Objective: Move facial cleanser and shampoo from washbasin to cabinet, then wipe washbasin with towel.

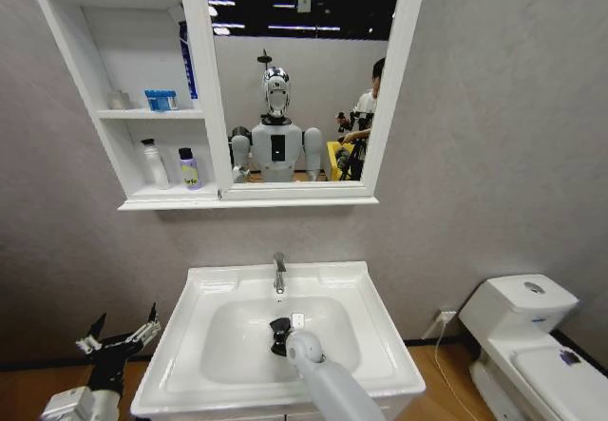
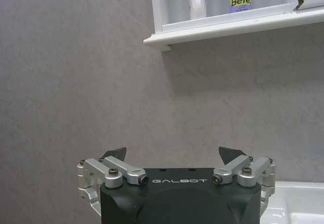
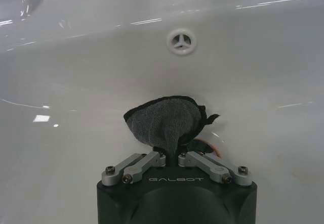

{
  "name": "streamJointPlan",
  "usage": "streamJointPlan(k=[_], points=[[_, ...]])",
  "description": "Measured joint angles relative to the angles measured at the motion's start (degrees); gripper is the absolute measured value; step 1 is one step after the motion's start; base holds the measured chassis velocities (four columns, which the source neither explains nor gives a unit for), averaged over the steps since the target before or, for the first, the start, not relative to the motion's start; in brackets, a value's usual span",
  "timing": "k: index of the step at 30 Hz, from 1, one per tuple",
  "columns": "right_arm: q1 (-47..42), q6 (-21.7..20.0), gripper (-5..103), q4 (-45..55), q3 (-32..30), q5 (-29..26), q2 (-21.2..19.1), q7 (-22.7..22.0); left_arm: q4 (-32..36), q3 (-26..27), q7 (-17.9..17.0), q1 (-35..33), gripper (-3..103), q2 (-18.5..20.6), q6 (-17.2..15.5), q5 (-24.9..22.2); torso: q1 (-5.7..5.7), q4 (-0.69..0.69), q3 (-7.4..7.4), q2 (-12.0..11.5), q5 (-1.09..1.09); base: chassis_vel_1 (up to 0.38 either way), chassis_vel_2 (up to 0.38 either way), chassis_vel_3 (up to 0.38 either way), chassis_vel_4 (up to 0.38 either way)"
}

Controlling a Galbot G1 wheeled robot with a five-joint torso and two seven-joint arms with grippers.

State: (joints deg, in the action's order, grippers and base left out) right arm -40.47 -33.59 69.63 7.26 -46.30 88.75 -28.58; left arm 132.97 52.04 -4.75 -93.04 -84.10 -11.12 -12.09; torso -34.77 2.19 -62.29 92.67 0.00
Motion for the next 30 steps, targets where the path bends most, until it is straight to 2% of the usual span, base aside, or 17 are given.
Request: streamJointPlan(k=[4, 13, 30], points=[[0.3, -0.2, 6, -0.1, -0.3, -0.5, -0.3, -0.3, 0.0, 0.0, 0.0, 0.0, 100, 0.0, 0.0, 0.0, 0.0, 0.0, 0.0, 0.0, 0.01, 0.0, 0.0, 0.0, 0.0], [-3.4, -0.9, 6, 4.4, -3.3, -1.4, -5.7, -2.2, 0.0, 0.0, 0.0, 0.0, 100, 0.0, 0.0, 0.0, 0.01, 0.0, 0.01, 0.0, 0.02, 0.0, 0.0, 0.0, 0.0], [-6.4, -1.7, 6, 10.9, -10.4, 0.0, -13.2, -2.1, 0.0, 0.0, 0.0, 0.0, 100, 0.0, 0.0, 0.0, 0.02, 0.0, 0.0, 0.0, 0.01, 0.0, 0.0, 0.0, 0.0]])
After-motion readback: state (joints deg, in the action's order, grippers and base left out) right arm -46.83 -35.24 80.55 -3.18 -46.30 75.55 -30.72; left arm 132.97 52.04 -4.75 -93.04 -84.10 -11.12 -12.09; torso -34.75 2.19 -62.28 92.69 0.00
